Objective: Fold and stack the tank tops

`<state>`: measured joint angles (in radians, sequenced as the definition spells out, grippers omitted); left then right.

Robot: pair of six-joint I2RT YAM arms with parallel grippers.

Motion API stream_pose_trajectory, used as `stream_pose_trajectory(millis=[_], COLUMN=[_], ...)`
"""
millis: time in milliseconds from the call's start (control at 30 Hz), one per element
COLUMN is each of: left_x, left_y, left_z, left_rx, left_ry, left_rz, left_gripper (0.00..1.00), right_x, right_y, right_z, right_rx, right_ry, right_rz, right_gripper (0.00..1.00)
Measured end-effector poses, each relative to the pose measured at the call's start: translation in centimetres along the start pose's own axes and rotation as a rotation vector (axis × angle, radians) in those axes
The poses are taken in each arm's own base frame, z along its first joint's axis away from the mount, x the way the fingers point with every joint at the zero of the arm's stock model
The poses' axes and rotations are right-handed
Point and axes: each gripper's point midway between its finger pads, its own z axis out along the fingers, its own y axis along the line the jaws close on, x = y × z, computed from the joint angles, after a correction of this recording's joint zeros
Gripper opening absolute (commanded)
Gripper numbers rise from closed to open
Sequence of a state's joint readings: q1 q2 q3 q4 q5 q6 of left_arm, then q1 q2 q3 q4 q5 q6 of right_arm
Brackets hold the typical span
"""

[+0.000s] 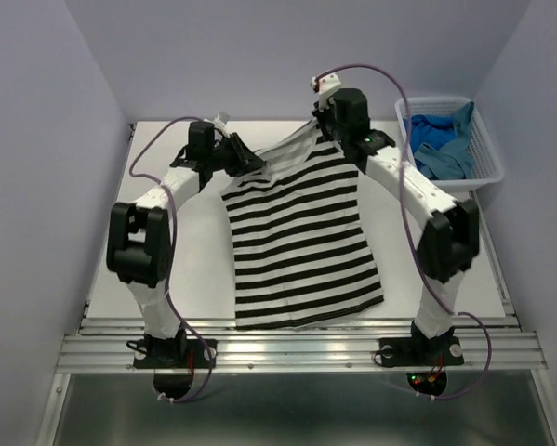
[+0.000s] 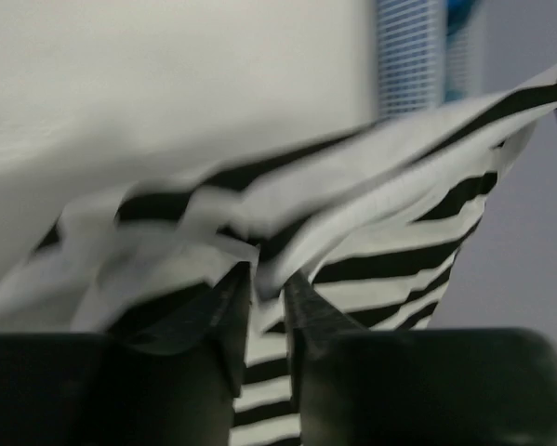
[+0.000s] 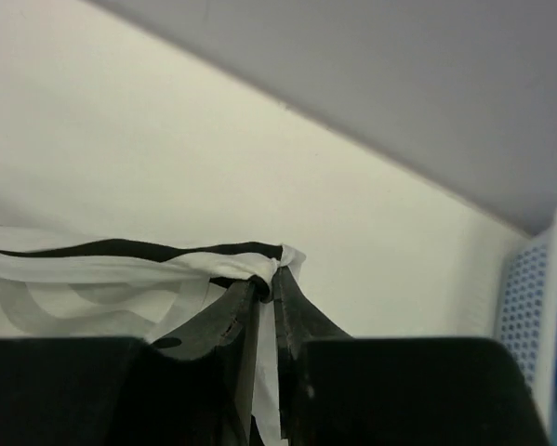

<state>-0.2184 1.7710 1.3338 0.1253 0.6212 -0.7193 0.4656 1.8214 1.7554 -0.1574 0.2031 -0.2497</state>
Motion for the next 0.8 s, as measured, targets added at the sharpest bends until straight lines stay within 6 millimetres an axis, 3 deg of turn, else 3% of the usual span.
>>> stream_pose_trajectory(millis=[33, 67, 100, 133, 167, 233, 267, 367, 400, 433, 467, 533, 633, 700, 800], left_x=[0.6, 1.0, 0.8, 0.4, -1.5, -4.1, -6.7, -10.4, -10.8, -11.2, -11.4, -11.1, -9.4, -7.0, -4.1], left_y=[2.8, 5.9, 8.5, 9.9, 11.2, 10.6, 9.7, 6.3, 5.6, 4.6, 3.6, 2.6, 2.4, 3.5, 6.4], left_z=[1.0, 1.8, 2.4, 2.7, 2.6, 1.8, 1.2, -0.8, -1.3, -1.8, -2.2, -2.1, -0.2, 2.3, 6.5], left_rx=[-0.068, -0.147, -0.215, -0.264, -0.316, -0.34, -0.35, -0.328, -0.323, -0.316, -0.309, -0.301, -0.306, -0.322, -0.37], left_ry=[0.032, 0.06, 0.072, 0.076, 0.05, -0.001, -0.062, -0.17, -0.185, -0.203, -0.217, -0.221, -0.182, -0.112, -0.005], left_rz=[-0.045, -0.088, -0.106, -0.119, -0.1, -0.067, -0.02, 0.072, 0.09, 0.11, 0.136, 0.174, 0.214, 0.229, 0.235], left_gripper=[0.91, 0.99, 0.99, 0.99, 0.99, 0.99, 0.99, 0.99, 0.99, 0.99, 0.99, 0.99, 0.99, 0.99, 0.99], right_x=[3.8, 5.5, 8.1, 9.2, 12.3, 13.8, 13.7, 11.8, 11.6, 9.7, 8.5, 7.6, 9.9, 12.8, 19.5], right_y=[1.2, 1.8, 2.7, 3.4, 4.5, 5.0, 5.0, 4.4, 4.3, 3.5, 3.3, 3.0, 4.8, 6.9, 11.8], right_z=[3.1, 4.6, 7.3, 8.8, 10.9, 10.6, 10.1, 5.8, 4.4, 1.2, -0.6, -5.1, -11.5, -14.2, -17.3], right_rx=[-0.025, -0.039, -0.06, -0.076, -0.108, -0.13, -0.134, -0.136, -0.133, -0.125, -0.124, -0.127, -0.194, -0.25, -0.334], right_ry=[0.096, 0.136, 0.197, 0.221, 0.286, 0.345, 0.353, 0.359, 0.367, 0.35, 0.313, 0.276, 0.282, 0.343, 0.538], right_rz=[-0.01, -0.002, -0.007, 0.007, 0.012, 0.034, 0.05, 0.129, 0.157, 0.203, 0.245, 0.347, 0.478, 0.537, 0.576], right_gripper=[0.39, 0.7, 0.78, 1.0, 1.0, 1.0, 1.0, 1.0, 1.0, 1.0, 1.0, 1.0, 1.0, 1.0, 1.0])
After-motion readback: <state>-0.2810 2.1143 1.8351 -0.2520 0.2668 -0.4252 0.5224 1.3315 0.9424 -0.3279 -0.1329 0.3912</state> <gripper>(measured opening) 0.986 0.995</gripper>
